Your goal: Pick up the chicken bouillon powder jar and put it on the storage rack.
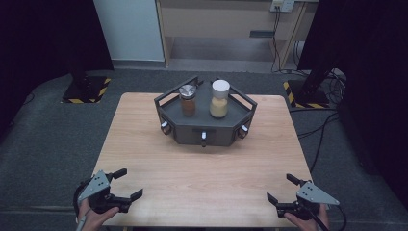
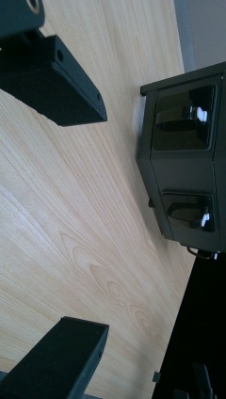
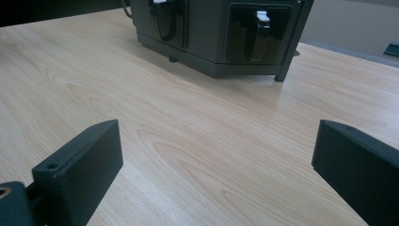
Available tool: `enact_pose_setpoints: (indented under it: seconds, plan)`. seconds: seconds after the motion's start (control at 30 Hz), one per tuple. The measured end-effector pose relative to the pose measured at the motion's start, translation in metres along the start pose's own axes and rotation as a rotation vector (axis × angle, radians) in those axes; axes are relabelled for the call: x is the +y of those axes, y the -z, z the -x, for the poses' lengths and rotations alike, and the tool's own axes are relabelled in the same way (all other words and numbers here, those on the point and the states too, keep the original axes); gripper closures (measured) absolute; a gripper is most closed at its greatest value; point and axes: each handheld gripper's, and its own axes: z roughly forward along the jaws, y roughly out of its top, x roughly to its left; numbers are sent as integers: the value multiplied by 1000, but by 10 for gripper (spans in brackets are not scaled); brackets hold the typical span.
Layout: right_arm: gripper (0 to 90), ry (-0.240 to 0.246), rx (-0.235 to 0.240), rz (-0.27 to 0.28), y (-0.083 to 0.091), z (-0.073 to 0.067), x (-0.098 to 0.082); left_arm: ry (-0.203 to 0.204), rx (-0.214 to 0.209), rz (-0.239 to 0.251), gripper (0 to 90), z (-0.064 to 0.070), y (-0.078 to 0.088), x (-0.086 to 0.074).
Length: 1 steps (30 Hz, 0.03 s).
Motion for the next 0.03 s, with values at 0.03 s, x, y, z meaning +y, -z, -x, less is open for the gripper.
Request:
enact_pose_setpoints:
  seconds: [0.03]
  plan:
    - [30, -1, 0, 1, 0, 0, 0, 0, 0, 0, 7, 0, 0, 0]
